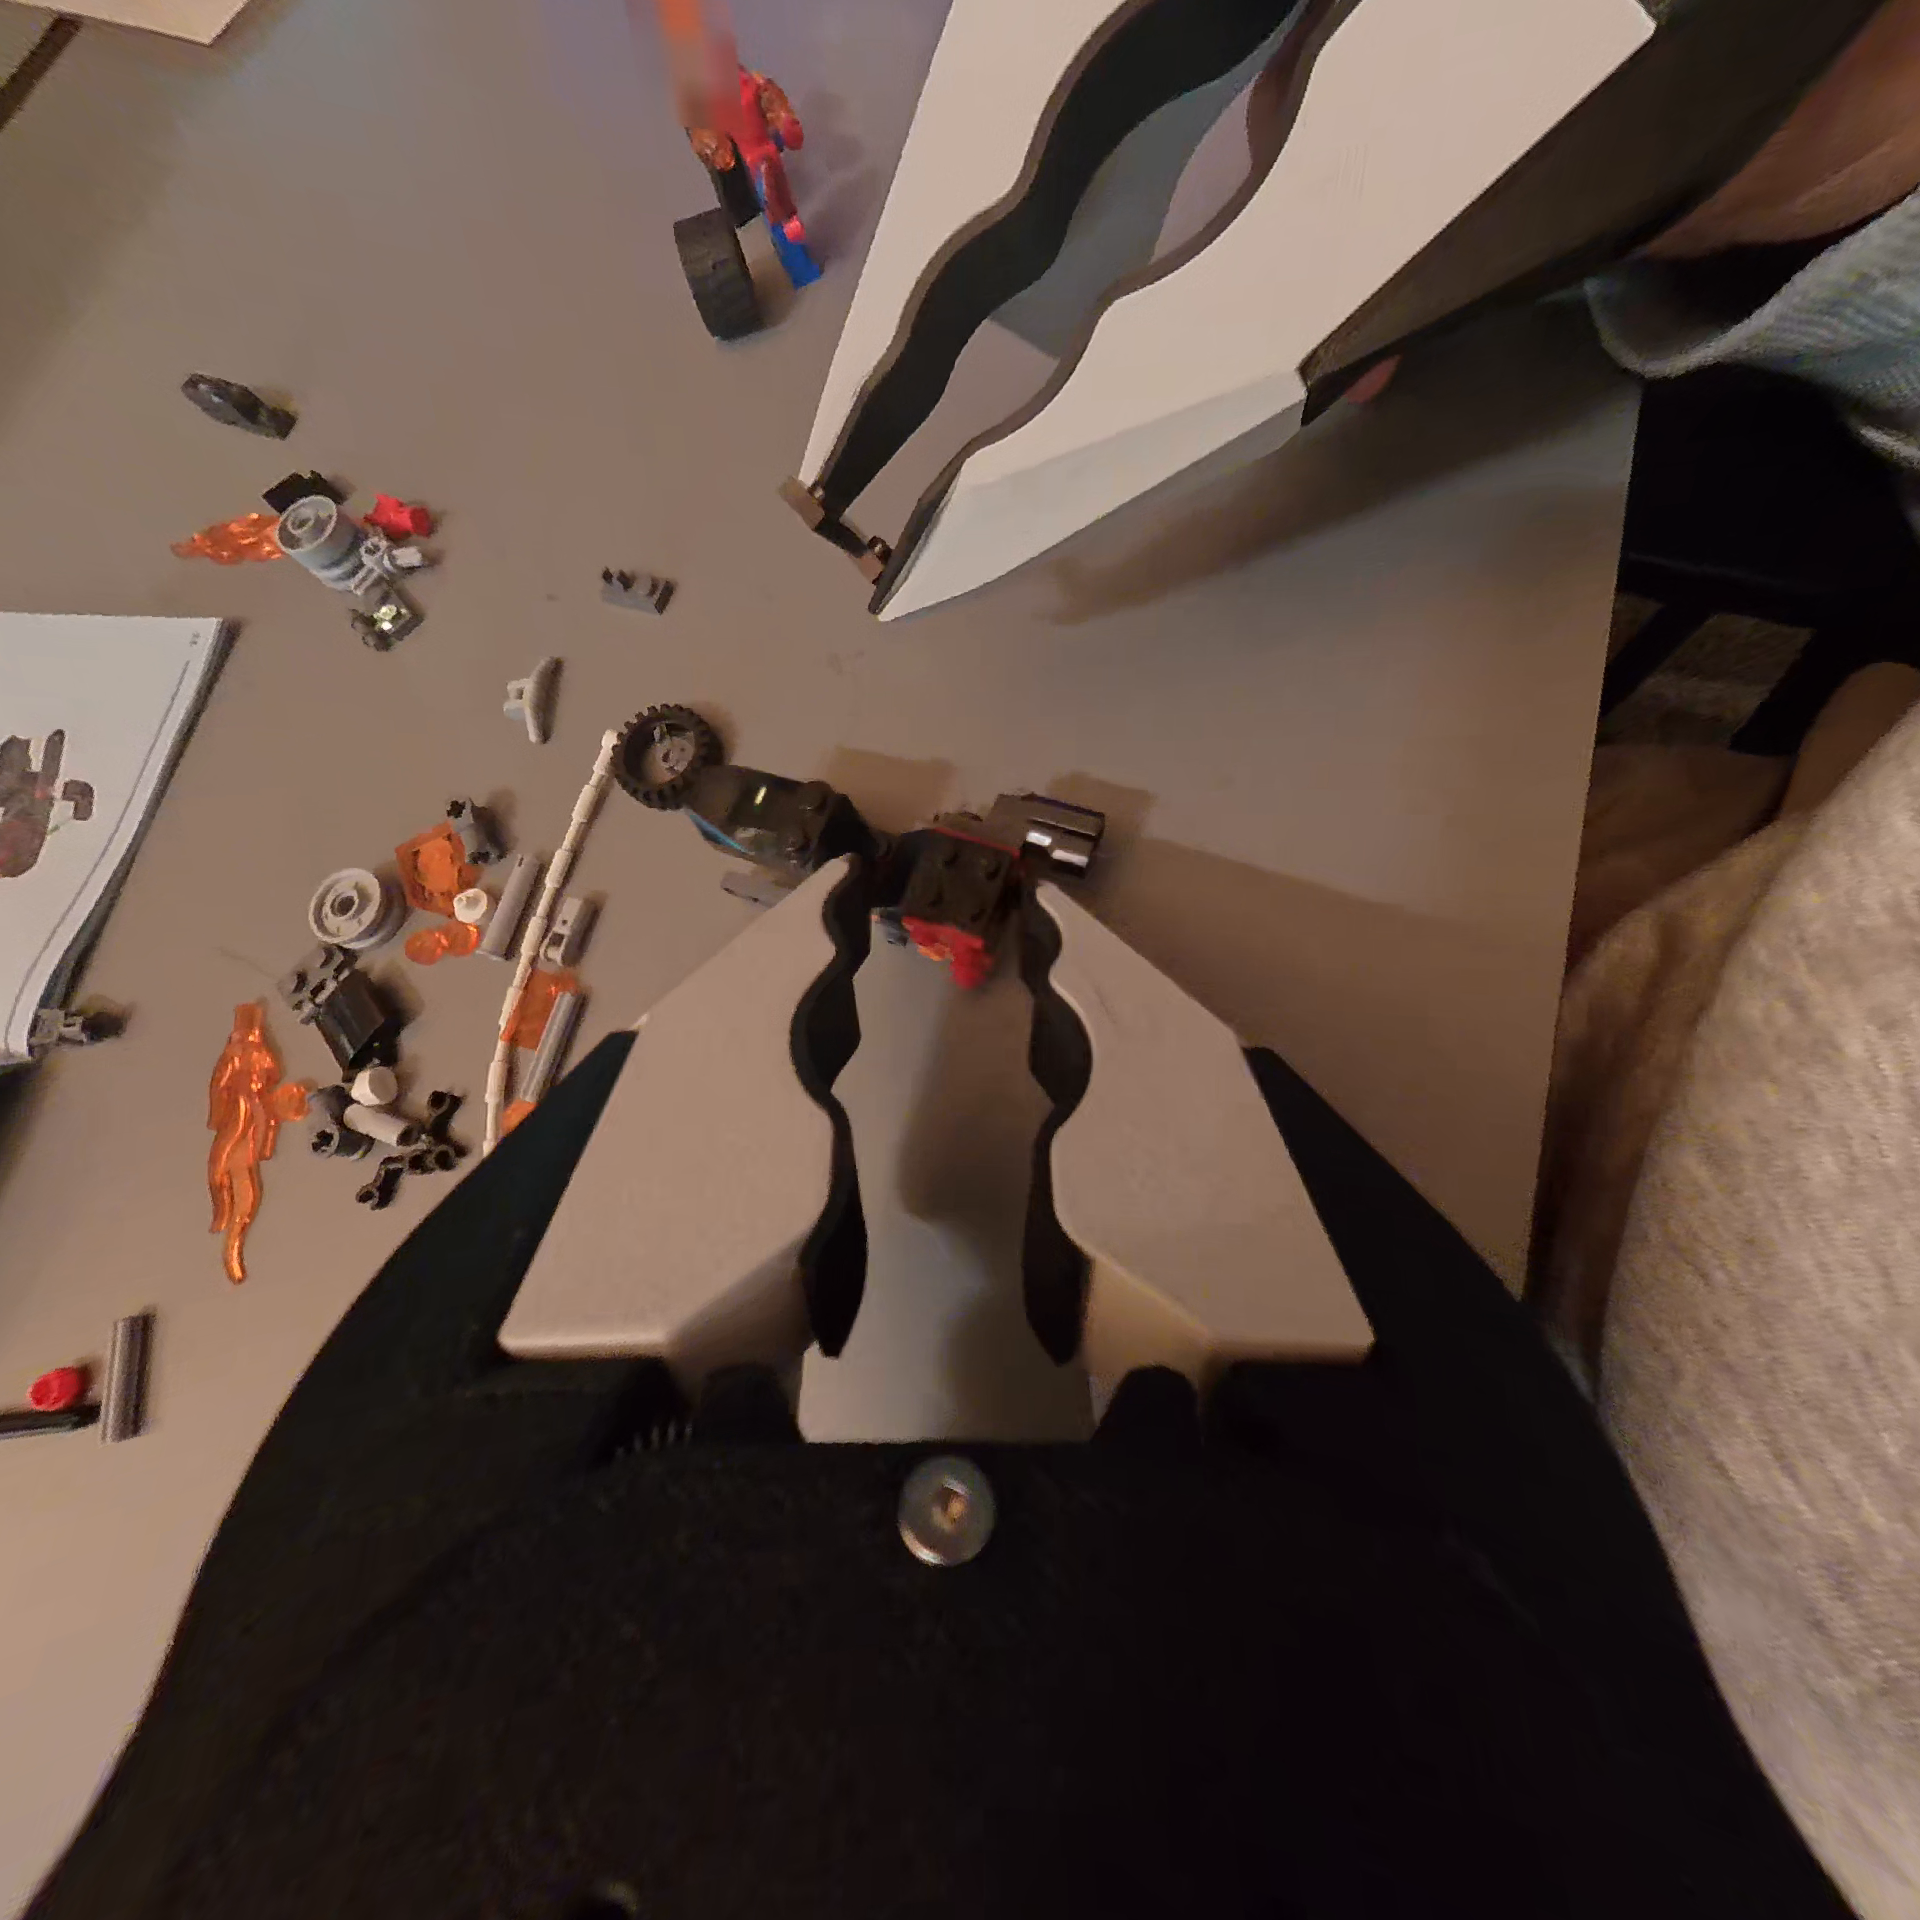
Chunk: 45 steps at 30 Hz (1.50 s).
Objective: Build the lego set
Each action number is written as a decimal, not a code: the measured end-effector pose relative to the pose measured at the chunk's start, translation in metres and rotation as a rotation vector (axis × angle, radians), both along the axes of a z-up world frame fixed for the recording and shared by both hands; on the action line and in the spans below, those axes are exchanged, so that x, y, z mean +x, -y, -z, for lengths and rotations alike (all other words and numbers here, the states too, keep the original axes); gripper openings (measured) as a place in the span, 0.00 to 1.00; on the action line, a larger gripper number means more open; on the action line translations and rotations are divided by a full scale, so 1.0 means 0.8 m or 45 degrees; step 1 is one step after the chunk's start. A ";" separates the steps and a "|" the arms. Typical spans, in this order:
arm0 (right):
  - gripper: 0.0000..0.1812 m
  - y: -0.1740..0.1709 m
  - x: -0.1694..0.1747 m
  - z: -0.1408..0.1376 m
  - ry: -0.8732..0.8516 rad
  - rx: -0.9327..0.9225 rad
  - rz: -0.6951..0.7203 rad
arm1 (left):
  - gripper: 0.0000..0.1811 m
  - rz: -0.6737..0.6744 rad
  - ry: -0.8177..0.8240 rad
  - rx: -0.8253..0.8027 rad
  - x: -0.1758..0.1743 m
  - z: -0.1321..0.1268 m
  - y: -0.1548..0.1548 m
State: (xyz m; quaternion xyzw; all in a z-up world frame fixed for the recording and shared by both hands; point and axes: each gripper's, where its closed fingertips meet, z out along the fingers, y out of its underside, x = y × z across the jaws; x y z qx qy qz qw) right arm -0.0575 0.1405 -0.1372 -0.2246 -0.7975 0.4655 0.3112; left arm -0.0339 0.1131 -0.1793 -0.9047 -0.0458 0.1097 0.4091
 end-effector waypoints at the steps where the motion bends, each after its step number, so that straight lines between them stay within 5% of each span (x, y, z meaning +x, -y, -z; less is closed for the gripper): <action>1: 0.08 0.000 0.000 0.000 0.001 -0.001 0.000 | 0.16 0.008 0.005 0.003 0.001 0.000 0.000; 16: 0.08 0.024 0.017 0.036 0.345 0.020 -0.066 | 0.10 -0.106 0.483 0.212 0.005 -0.014 0.031; 30: 0.08 0.045 0.033 0.031 0.466 0.281 -0.334 | 0.10 -0.058 0.301 0.119 0.005 -0.007 0.025; 45: 0.08 0.049 0.034 0.033 0.489 0.394 -0.360 | 0.10 -0.028 0.252 0.111 0.006 -0.008 0.022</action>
